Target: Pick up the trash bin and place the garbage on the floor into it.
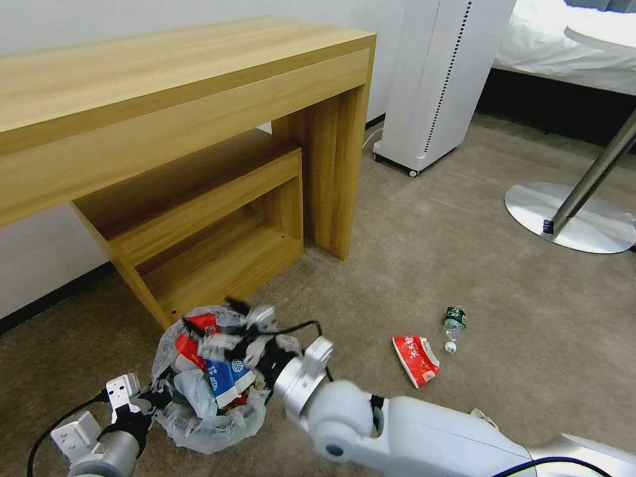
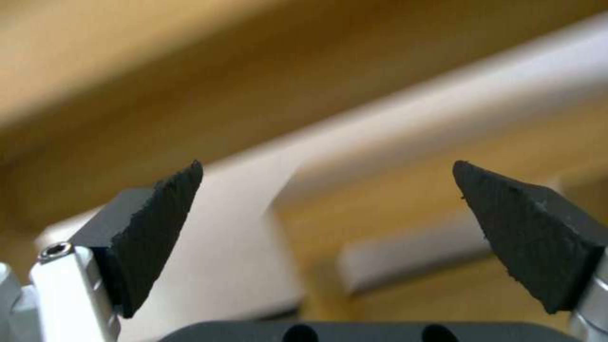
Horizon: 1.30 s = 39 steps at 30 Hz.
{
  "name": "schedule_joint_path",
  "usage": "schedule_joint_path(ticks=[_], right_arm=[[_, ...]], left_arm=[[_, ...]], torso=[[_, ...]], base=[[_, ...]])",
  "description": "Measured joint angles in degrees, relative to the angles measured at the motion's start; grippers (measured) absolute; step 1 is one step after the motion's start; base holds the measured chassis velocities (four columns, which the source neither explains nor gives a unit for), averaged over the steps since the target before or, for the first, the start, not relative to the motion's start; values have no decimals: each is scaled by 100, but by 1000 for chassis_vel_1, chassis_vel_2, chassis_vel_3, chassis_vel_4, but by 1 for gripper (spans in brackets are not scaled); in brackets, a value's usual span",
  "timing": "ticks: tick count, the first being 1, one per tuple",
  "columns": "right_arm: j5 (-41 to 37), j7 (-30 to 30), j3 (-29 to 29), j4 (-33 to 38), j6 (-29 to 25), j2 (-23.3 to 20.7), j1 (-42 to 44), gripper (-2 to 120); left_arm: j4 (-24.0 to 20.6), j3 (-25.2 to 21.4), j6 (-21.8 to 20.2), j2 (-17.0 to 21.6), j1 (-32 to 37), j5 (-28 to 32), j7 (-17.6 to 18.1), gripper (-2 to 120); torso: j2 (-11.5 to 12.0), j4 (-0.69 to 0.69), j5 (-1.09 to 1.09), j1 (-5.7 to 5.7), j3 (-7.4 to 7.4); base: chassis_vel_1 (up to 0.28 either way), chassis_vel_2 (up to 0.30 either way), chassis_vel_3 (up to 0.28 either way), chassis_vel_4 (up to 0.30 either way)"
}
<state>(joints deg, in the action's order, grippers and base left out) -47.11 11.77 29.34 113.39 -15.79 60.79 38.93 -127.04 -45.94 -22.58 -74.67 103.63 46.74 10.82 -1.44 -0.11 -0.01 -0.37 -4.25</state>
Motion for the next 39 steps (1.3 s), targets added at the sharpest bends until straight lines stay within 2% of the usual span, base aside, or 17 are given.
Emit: schedule_joint_path(ticks=[1, 2, 3, 4, 5, 8, 9, 11, 12, 15, 21, 24, 29, 31, 39], right_arm=[[42, -91, -465, 164, -7, -129, 170, 100], [42, -91, -465, 164, -7, -129, 170, 100], [74, -126, -831, 280, -7, -212, 321, 100], [161, -138, -1468, 450, 35, -320, 594, 100], [161, -138, -1468, 450, 35, -320, 594, 100], [370, -35, -2864, 683, 99, -421, 1215, 100], [370, -35, -2864, 683, 99, -421, 1215, 100], [497, 118, -3706, 840, 177, -450, 1657, 100], [497, 118, -3706, 840, 177, -450, 1657, 100], [833, 259, -4598, 888, 136, -435, 2462, 100], [1153, 329, -5157, 832, 12, -217, 3298, 100], [1505, 678, -5368, 679, 52, -6, 3680, 100], [1954, 1080, -5477, 340, 113, 193, 3830, 100], [2356, 1343, -5497, 95, 155, 380, 3840, 100], [2578, 1644, -5506, 3, 302, 551, 3914, 100]], left_arm=[[4, -2, 0, 6, -21, 2, 0, 0], [4, -2, 0, 6, -21, 2, 0, 0], [8, -3, 0, 9, -42, 5, 0, 0], [11, -9, 0, 15, -70, 14, 0, 0], [11, -9, 0, 15, -70, 14, 0, 0], [1, -12, -15, 47, -108, 44, 2, 0], [1, -12, -15, 47, -108, 44, 2, 0], [-4, -6, -27, 69, -132, 70, 3, 0], [-4, -6, -27, 69, -132, 70, 3, 0], [-9, 6, -35, 102, -137, 89, -7, 0], [-51, 13, -40, 141, -127, 108, -9, 0], [-108, 32, -44, 145, -95, 109, -10, 0], [-149, 34, -45, 174, -59, 102, -18, 0], [-154, 35, -46, 208, -42, 83, -27, 0], [-168, 80, -41, 211, -6, -24, -30, 0]], torso=[[0, -1, 0, 0, 0], [0, -1, 0, 0, 0], [0, -1, 0, 0, 0], [0, -2, 0, 0, 0], [0, -2, 0, 0, 0], [0, -1, -1, 0, 0], [0, -1, -1, 0, 0], [0, -1, 0, 0, 0], [0, -1, 0, 0, 0], [0, -1, 0, 0, 1], [0, -2, 0, 0, 1], [0, -2, 1, 0, 1], [0, -1, 0, 1, 1], [0, -1, 0, 0, 0], [0, 0, 1, 0, 0]], base=[[0, 0, 0, 0], [0, 0, 0, 0], [0, 0, 0, 0], [0, 0, 0, 0], [0, 0, 0, 0], [0, 0, 0, 0], [0, 0, 0, 0], [0, 0, 0, 0], [0, 0, 0, 0], [0, 0, 0, 0], [0, 0, 0, 0], [0, 0, 0, 0], [0, 0, 0, 0], [0, 0, 0, 0], [0, 0, 0, 0]])
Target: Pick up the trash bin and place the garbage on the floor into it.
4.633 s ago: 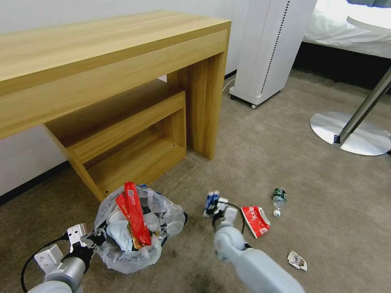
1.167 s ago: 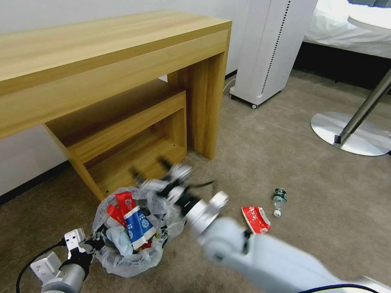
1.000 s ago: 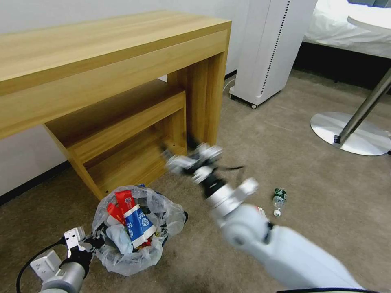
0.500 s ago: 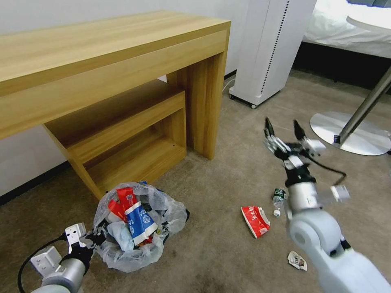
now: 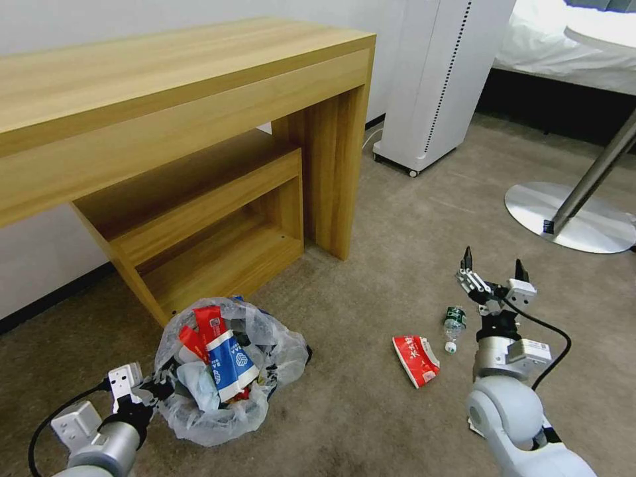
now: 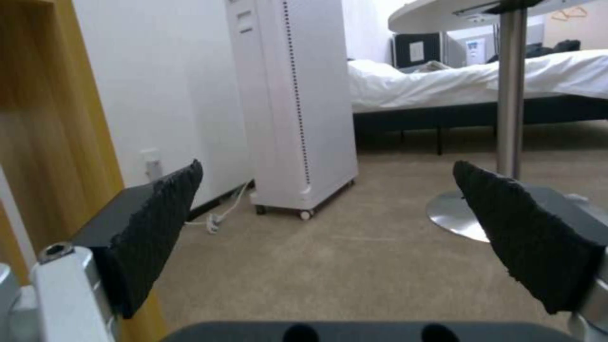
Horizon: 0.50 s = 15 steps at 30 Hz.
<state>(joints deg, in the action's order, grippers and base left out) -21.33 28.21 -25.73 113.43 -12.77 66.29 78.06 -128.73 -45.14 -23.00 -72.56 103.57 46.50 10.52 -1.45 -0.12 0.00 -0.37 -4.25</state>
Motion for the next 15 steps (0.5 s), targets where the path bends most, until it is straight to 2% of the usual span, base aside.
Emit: schedule_joint_path(ticks=[7, 15], right_arm=[[-8, 26, -11, -1, 71, -50, -25, 100], [-68, -7, 32, -21, -27, -37, -54, 100]], left_arm=[[-14, 9, 11, -18, 39, -47, 5, 0], [-50, -30, 57, -34, 130, -83, -14, 0]], torso=[[0, 0, 0, 0, 0], [0, 0, 0, 0, 0]], base=[[0, 0, 0, 0], [-69, -57, -60, -63]])
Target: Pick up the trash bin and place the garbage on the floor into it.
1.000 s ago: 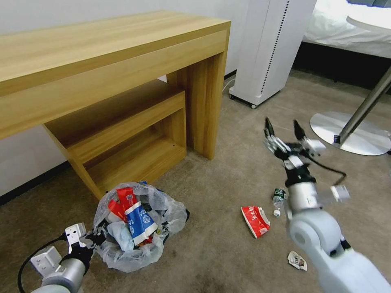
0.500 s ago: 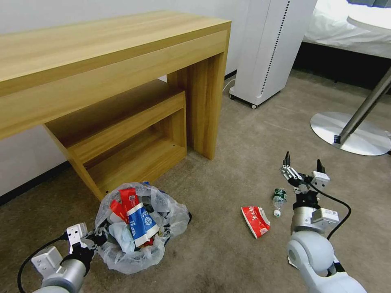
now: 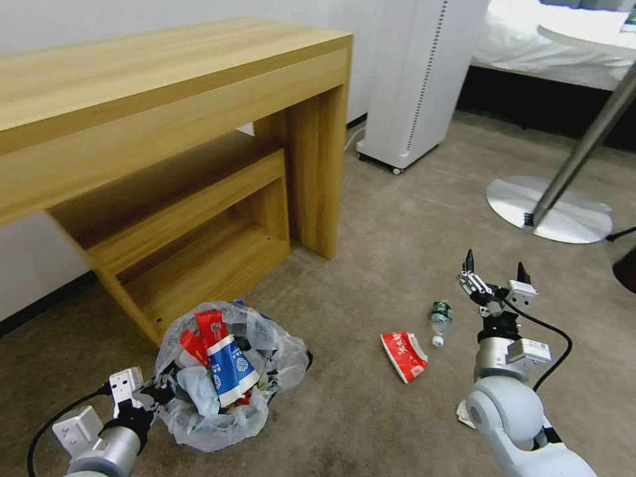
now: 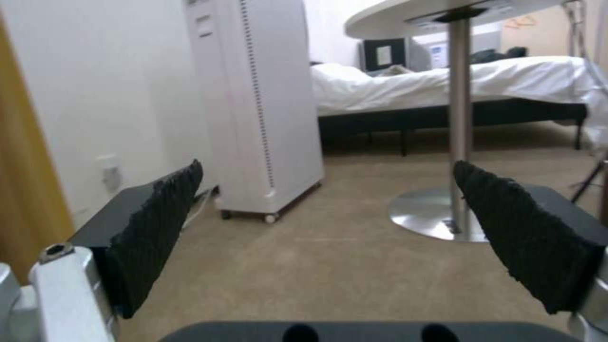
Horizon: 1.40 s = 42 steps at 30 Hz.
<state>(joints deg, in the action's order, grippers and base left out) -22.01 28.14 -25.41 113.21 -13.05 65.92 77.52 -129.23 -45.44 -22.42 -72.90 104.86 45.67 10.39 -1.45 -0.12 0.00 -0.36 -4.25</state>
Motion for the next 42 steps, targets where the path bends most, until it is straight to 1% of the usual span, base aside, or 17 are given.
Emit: schedule_joint_path(ticks=[5, 15, 20, 42], right_arm=[[-101, -83, 38, -55, -150, 9, -51, 100], [-54, -245, 93, -156, -290, 46, -98, 100], [-172, -333, 165, -174, -382, 58, -140, 100], [-215, -418, 106, -265, -517, 48, -85, 100]], left_arm=[[-1, -13, 12, -4, 13, 4, -1, 0], [52, -49, 51, -12, 16, 16, -3, 0], [82, -85, 52, -4, 16, 47, 12, 0], [188, -81, 46, 40, -79, 95, 43, 0]], torso=[[0, 0, 0, 0, 0], [0, -2, 0, -1, 0], [0, 1, 1, 0, 0], [0, 0, 0, 0, 0]], base=[[-95, -79, -79, -98], [-86, -88, -86, -82], [0, 0, 0, 0], [0, 0, 0, 0]])
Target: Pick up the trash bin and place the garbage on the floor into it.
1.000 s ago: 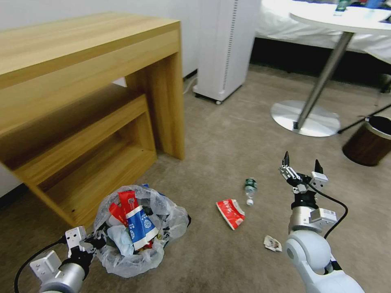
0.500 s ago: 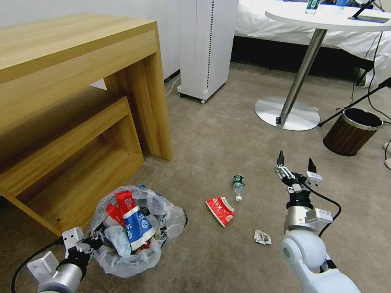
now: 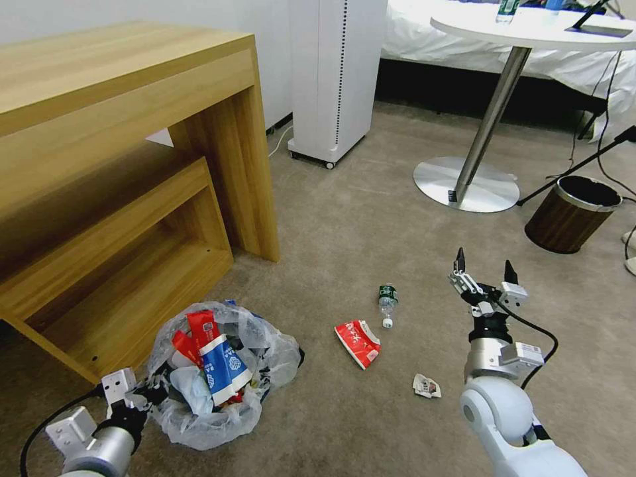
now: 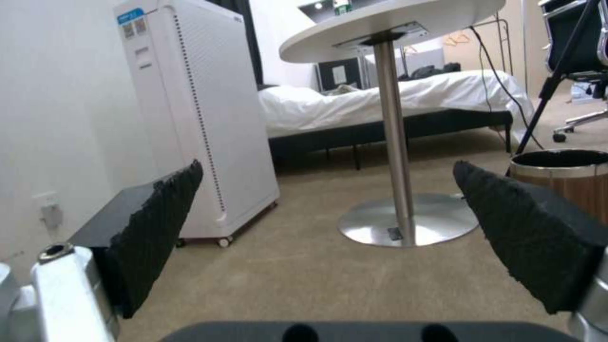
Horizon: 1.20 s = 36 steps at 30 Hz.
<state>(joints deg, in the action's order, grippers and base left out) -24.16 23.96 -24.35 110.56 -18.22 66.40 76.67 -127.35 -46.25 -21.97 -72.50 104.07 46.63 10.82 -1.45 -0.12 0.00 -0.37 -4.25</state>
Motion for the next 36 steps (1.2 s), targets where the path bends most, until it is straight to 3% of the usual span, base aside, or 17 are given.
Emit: schedule_joint_path(ticks=[21, 25, 27, 28, 31, 33, 36], right_arm=[[22, -65, 55, 14, -21, 35, 46, 100], [-412, 284, 210, 207, 627, -170, 74, 100], [-1044, 692, 480, 308, 1507, -531, -4, 100], [-1044, 692, 480, 308, 1507, -531, -4, 100], [-2199, 1112, 1188, 76, 2445, -1098, -460, 100], [-2536, 1219, 1415, 8, 2628, -1224, -612, 100], [-3373, 1454, 1924, -125, 3369, -1513, -1046, 100]], left_arm=[[32, -1, 16, 23, 0, 25, -11, 0], [32, 4, 17, 21, -13, 22, -11, 0], [33, 5, 18, 28, -14, 20, -11, 0], [33, 5, 18, 28, -14, 20, -11, 0], [20, 2, 27, 23, -13, 19, -11, 0], [9, 2, 34, 16, -13, 15, -11, 0], [-6, 1, 59, -32, -7, -7, -10, 0]], torso=[[1, 0, 0, -2, -2], [0, 0, -1, -1, 0], [0, -1, 1, 0, 1], [0, -1, 1, 0, 1], [0, -1, -1, 0, 0], [1, 0, -1, 0, 0], [0, 0, 1, 0, 0]], base=[[-100, 105, 106, -103], [-19, 10, 13, -15], [0, 0, 0, 0], [0, 0, 0, 0], [0, 0, 0, 0], [0, 0, 0, 0], [0, 0, 0, 0]])
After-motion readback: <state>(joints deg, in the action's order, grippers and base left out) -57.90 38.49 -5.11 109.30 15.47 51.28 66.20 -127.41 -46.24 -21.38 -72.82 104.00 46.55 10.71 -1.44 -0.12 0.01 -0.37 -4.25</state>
